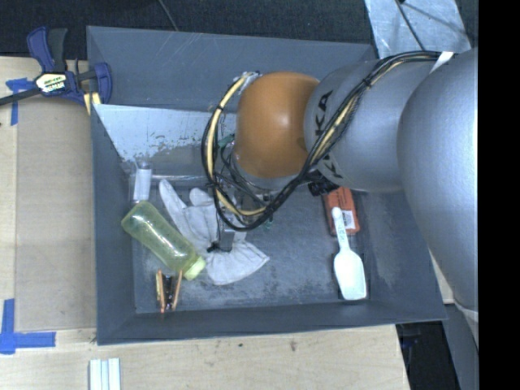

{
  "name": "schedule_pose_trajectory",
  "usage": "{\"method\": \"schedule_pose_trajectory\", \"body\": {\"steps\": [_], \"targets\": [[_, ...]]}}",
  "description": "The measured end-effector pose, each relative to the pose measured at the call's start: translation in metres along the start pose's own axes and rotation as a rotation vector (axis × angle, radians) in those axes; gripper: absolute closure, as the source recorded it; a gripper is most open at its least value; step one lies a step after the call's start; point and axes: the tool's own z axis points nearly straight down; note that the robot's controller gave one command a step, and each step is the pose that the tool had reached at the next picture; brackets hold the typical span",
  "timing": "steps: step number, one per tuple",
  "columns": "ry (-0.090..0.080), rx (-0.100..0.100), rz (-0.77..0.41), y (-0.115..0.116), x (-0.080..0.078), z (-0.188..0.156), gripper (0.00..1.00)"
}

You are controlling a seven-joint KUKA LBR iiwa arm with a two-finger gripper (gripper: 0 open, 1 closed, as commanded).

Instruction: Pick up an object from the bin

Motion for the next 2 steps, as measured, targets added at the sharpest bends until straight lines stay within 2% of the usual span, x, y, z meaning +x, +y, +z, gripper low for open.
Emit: {"method": "schedule_pose_trajectory", "body": {"steps": [1,2], "targets": [[0.001,0.001,0.109,-0.006,0.012,0.008,0.00],[0.002,0.001,0.214,-0.006,0.010,0.028,0.00]]}}
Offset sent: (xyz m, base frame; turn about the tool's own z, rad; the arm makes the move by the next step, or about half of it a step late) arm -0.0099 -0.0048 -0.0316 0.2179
